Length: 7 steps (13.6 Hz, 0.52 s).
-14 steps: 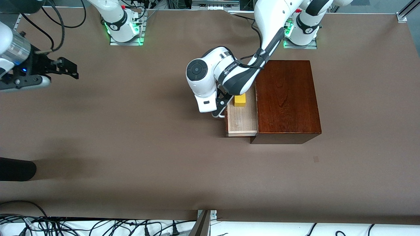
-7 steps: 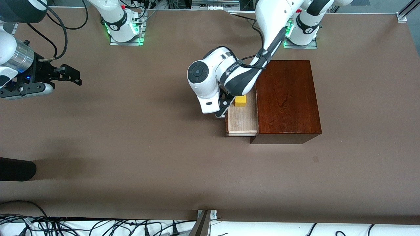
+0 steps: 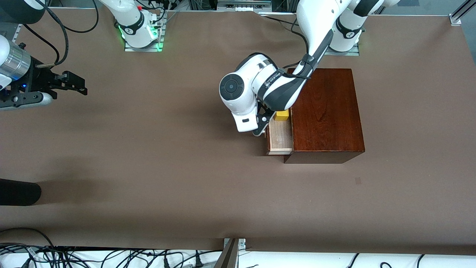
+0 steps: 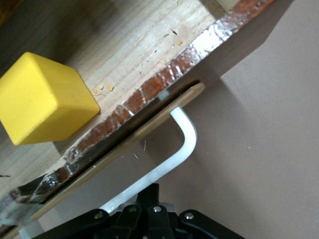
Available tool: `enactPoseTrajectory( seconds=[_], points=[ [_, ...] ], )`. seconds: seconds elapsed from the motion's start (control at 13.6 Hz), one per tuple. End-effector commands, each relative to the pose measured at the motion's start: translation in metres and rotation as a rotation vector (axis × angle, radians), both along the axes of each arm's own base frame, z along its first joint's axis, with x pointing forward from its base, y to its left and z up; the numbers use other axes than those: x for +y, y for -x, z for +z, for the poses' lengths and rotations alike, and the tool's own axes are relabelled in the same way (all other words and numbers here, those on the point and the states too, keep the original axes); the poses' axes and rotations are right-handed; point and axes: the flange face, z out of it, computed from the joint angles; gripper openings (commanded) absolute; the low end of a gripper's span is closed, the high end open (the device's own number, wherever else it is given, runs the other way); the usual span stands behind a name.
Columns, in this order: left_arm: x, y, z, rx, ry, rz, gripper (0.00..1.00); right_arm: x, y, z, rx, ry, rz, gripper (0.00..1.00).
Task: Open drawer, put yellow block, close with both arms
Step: 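Push the drawer front into the box with the left gripper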
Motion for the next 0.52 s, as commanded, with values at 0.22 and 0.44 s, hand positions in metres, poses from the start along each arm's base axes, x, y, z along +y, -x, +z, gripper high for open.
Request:
enactPoseTrajectory(
  seconds=[0.22, 0.44],
  points=[
    [0.075, -0.022, 0.007, 0.053, -0.076, -0.06, 0.0, 0.0, 0.004, 0.038, -0.048, -0.016, 0.02, 1.0],
    [0.088, -0.027, 0.004, 0.055, -0.098, -0.074, 0.0, -0.001, 0.002, 0.033, -0.036, -0.022, 0.01, 1.0]
  ],
)
